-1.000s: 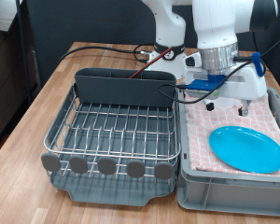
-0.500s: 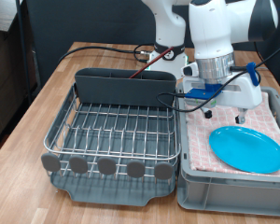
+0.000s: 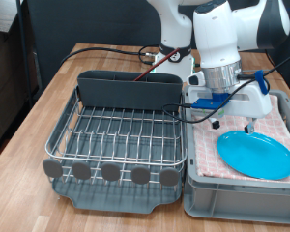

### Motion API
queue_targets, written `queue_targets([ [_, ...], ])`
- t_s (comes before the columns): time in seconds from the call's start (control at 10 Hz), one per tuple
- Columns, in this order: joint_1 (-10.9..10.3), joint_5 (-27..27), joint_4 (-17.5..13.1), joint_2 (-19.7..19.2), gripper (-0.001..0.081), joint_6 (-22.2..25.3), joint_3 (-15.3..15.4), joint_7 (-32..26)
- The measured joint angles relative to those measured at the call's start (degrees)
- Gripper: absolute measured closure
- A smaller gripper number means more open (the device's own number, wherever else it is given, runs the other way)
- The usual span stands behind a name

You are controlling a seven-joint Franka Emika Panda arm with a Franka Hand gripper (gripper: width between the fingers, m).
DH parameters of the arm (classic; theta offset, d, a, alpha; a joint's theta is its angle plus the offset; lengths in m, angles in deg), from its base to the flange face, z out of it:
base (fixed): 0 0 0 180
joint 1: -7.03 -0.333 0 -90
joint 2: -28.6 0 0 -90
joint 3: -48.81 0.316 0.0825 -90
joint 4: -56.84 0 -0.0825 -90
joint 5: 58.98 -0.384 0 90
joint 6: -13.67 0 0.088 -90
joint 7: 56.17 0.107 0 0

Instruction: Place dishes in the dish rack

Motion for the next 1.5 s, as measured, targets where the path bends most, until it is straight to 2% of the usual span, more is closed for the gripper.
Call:
queue_targets([
  [0.9,0.1,-3.9,-2.7,-2.8,0.0003,-0.8,0.7,-3.0],
  [1.0,0.1,-4.0,-2.7,-2.9,0.0092,-0.9,0.7,-3.0],
  [1.1,0.1,-4.1,-2.7,-2.9,0.0253,-0.9,0.7,-3.0],
  [1.2,0.1,-4.2,-2.7,-2.9,0.0253,-1.0,0.7,-3.0],
  [1.3,0.1,-4.3,-2.7,-2.9,0.0433,-1.1,0.7,-3.0],
  [1.4,0.1,-4.4,-2.7,-2.9,0.0433,-1.1,0.8,-3.0],
  [1.5,0.1,-4.6,-2.7,-2.9,0.0611,-1.3,0.8,-3.0],
])
